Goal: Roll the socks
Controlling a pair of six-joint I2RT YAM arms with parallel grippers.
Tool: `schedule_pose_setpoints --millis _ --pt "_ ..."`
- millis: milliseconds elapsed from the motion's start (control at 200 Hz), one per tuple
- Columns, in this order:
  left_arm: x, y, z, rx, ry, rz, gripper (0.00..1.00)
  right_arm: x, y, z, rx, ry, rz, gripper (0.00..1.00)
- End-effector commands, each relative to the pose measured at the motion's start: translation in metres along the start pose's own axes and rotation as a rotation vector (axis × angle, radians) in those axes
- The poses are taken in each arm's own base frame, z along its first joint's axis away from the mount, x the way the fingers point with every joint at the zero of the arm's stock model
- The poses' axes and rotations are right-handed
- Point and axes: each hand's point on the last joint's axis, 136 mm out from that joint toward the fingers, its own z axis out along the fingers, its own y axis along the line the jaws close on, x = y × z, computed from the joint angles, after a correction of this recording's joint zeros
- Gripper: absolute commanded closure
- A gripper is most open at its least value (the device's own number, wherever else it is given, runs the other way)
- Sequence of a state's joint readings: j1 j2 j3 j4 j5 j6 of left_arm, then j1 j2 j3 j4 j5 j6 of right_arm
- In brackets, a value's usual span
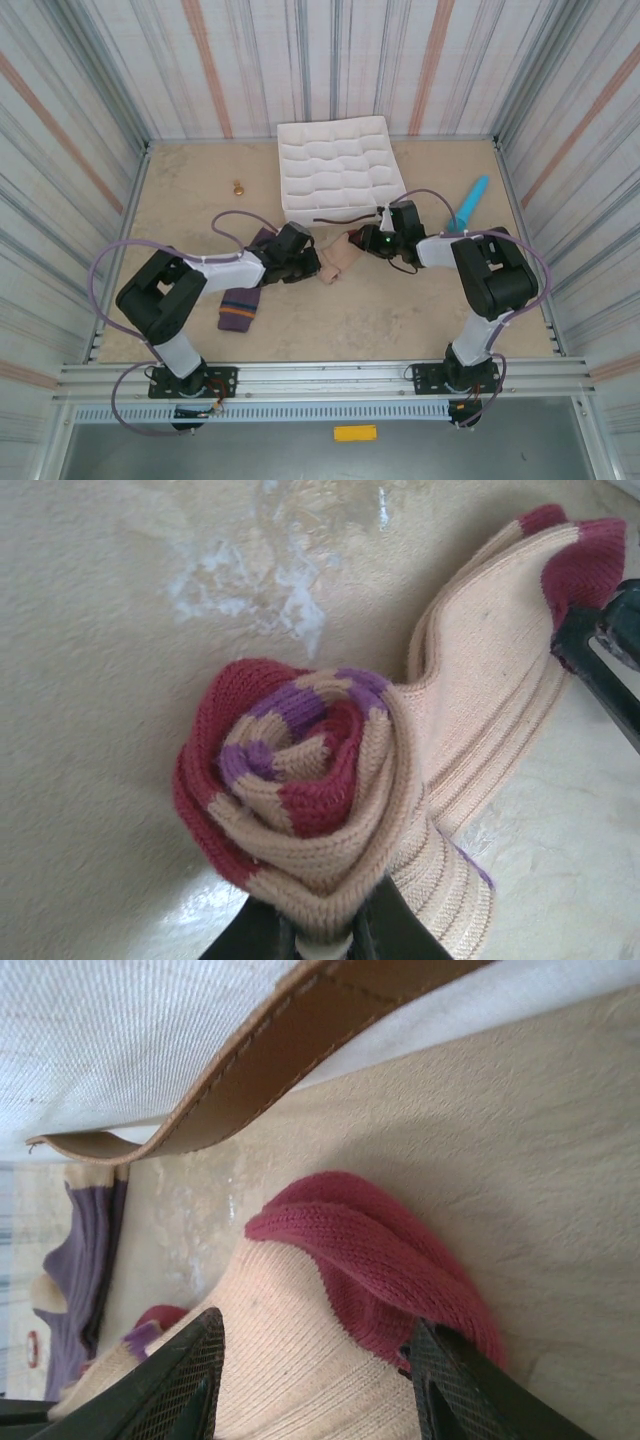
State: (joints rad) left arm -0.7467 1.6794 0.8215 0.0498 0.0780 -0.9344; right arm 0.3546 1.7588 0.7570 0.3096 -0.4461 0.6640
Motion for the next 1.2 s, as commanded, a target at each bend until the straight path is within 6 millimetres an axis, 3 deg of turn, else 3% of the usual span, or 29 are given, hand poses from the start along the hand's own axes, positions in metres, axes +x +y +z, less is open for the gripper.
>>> schedule_pose_setpoints --millis 0,155,326,581,771,992,1197 --pt "0.009 0.027 -0.004 -0.091 0.004 -0.036 1.00 0.018 -0.025 0.003 0.126 0.054 -0.044 0.47" --pt "0.009 0.026 -0.002 -0.099 0.013 -0.048 1.00 0.027 0.005 -0.007 0.087 0.037 -0.210 0.47" --pt "0.010 0.020 -0.001 -0.088 0.038 -0.057 1.00 0.039 0.033 -0.032 0.108 -0.030 -0.403 0.46" --pt "0.011 0.013 -0.003 -0.069 0.060 -0.064 1.00 0.088 0.066 -0.055 0.146 -0.128 -0.733 0.40" --pt "0.015 0.008 -0.002 -0.053 0.083 -0.072 1.00 0.114 0.074 -0.049 0.178 -0.179 -0.927 0.33" --pt "0.018 0.005 0.000 -0.038 0.105 -0.079 1.00 0.125 0.089 -0.025 0.212 -0.194 -1.102 0.36" --pt "0.020 0.004 0.001 -0.032 0.116 -0.082 1.00 0.125 0.091 -0.002 0.259 -0.218 -1.185 0.40"
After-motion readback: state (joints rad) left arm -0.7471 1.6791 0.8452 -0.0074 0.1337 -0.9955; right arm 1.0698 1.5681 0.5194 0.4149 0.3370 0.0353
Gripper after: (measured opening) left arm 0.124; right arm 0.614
